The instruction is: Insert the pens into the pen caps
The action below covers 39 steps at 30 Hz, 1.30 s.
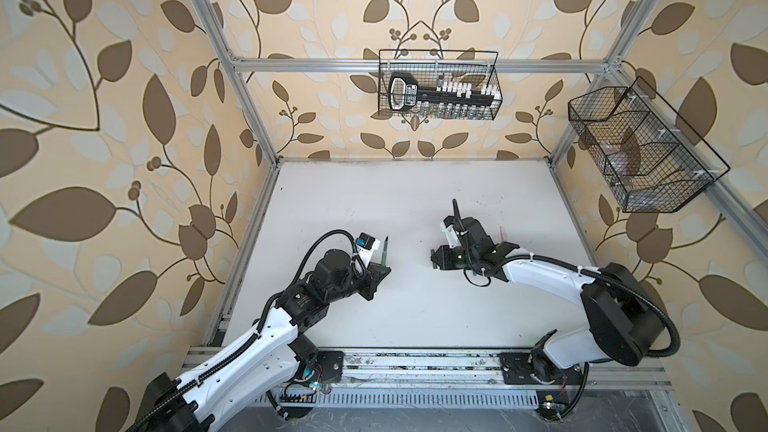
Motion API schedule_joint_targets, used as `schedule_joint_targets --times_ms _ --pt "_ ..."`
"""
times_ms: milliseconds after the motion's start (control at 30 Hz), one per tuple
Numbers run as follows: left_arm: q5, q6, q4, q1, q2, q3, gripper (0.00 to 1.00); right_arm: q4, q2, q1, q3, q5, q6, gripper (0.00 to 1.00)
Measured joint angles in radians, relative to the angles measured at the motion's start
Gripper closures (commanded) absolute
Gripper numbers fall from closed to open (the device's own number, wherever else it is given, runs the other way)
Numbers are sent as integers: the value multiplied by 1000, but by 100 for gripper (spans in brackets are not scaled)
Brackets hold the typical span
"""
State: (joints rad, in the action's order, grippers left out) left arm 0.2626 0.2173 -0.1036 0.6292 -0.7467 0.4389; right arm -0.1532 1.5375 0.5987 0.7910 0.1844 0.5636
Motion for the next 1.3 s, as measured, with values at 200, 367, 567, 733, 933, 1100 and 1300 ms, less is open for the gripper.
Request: schedule_joint_targets --times_ms 200,367,567,733,933,1100,1300 --pt "3 0 2 0 0 -1 100 -162 154 2 141 -36 -56 81" --pt "11 0 3 0 0 -3 100 -278 204 17 240 -94 -107 70" --pt "18 0 3 0 0 -3 100 -368 247 36 311 -124 -146 58" --pt "18 0 3 0 0 -3 100 -420 285 51 366 -142 -156 55" --pt "19 0 3 0 0 -3 100 -479 353 74 430 -201 -177 55" --pt "23 0 3 0 2 -3 100 -510 394 95 480 -253 -196 62" --pt "24 -1 3 0 8 -3 100 -517 396 93 484 -280 -214 74"
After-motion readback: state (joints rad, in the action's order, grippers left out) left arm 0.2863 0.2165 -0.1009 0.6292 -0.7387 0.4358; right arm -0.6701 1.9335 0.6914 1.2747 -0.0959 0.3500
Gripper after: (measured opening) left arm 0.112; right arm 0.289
